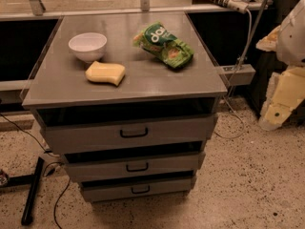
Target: Open bottom drawer
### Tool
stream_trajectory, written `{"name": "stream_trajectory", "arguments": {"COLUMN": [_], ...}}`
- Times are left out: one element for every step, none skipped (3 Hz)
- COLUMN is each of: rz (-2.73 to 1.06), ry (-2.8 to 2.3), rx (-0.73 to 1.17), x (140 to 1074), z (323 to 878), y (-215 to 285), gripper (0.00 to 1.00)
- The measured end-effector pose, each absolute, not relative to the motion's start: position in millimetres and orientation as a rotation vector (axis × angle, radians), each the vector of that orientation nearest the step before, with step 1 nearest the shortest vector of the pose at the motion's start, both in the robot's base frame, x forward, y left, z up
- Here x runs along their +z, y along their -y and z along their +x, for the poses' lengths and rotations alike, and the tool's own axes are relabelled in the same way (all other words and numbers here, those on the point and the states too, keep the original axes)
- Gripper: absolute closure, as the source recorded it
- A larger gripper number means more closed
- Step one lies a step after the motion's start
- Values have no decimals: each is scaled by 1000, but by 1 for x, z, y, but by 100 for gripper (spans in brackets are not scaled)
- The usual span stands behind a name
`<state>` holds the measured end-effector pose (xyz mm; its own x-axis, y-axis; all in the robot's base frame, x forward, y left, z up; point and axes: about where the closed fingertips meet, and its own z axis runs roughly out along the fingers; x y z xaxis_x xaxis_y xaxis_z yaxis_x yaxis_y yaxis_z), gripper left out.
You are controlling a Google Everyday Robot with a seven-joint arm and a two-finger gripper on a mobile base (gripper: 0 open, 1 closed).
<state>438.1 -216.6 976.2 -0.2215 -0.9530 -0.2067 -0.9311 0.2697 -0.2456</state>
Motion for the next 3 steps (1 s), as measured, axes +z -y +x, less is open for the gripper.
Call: {"name": "stream_trajectory", "arguments": {"rz": [-1722,-1745,-1776], "ry": [-2223,-2169,-2070], "rx": [-114,-80,-11], "x": [973,948,900], "z": [437,430,425], "y": [214,205,195], "gripper": [0,0,0]}}
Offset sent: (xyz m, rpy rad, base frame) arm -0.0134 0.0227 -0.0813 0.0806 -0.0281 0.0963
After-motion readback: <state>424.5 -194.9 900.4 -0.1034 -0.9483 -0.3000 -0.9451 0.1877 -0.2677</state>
